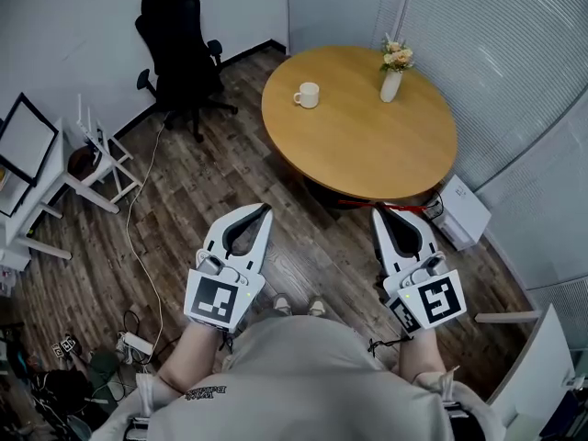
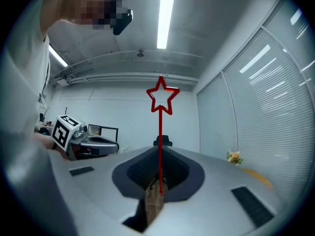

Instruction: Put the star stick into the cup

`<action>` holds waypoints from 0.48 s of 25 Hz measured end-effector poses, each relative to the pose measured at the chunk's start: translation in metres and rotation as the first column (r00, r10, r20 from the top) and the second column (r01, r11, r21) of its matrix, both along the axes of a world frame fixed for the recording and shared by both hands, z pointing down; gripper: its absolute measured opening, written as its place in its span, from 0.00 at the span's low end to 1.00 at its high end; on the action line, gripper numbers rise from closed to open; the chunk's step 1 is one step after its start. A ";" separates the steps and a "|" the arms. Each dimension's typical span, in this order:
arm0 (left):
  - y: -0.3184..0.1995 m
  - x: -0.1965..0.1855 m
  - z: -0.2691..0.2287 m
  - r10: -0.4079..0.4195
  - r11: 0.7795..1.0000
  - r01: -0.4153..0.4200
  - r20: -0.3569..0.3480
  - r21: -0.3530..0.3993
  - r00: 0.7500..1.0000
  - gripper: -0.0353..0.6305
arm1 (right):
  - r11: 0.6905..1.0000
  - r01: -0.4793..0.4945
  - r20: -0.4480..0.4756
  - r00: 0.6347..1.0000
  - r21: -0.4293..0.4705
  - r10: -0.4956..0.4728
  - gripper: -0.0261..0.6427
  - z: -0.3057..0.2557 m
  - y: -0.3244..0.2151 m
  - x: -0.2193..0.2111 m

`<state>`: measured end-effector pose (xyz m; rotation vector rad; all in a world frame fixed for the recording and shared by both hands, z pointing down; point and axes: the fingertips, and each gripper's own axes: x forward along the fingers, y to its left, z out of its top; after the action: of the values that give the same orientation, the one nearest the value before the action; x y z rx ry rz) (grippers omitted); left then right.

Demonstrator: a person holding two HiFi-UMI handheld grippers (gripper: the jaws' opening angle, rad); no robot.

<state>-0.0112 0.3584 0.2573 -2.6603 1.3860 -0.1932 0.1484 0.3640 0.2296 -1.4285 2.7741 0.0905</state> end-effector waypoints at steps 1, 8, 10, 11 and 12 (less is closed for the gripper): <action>-0.001 0.001 0.000 -0.001 1.000 0.001 0.001 -0.002 1.000 0.09 | 1.000 0.000 -0.001 1.000 0.001 0.000 0.09 0.000 -0.001 0.001; -0.012 0.012 0.009 -0.008 1.000 0.008 0.023 0.001 1.000 0.09 | 1.000 0.022 0.008 1.000 -0.005 -0.021 0.09 0.007 -0.014 0.013; -0.013 0.018 0.009 -0.019 1.000 0.020 0.010 -0.015 1.000 0.09 | 1.000 0.027 0.012 1.000 -0.006 -0.027 0.09 0.008 -0.017 0.017; -0.014 0.020 0.009 -0.023 1.000 0.023 0.011 -0.015 1.000 0.09 | 0.999 0.032 0.012 0.999 -0.007 -0.032 0.09 0.008 -0.018 0.019; -0.015 0.022 0.009 -0.024 1.000 0.024 0.020 -0.008 1.000 0.09 | 0.999 0.039 0.010 0.999 -0.008 -0.039 0.09 0.009 -0.019 0.021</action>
<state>0.0103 0.3436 0.2664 -2.6415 1.4150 -0.2278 0.1696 0.3447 0.2385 -1.3724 2.7958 0.0715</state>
